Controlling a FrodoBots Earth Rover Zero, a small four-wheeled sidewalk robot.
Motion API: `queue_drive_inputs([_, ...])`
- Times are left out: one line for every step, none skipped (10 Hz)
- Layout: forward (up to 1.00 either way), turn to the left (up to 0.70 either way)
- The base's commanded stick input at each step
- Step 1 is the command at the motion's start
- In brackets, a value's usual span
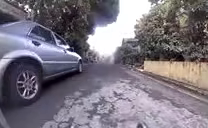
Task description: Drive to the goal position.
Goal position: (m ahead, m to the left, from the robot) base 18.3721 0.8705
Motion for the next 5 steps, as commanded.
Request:
queue_drive_inputs([0.7,0.0])
queue_drive_inputs([0.7,0.0])
queue_drive_inputs([0.7,0.0])
queue_drive_inputs([0.7,0.0])
queue_drive_inputs([0.7,0.0])
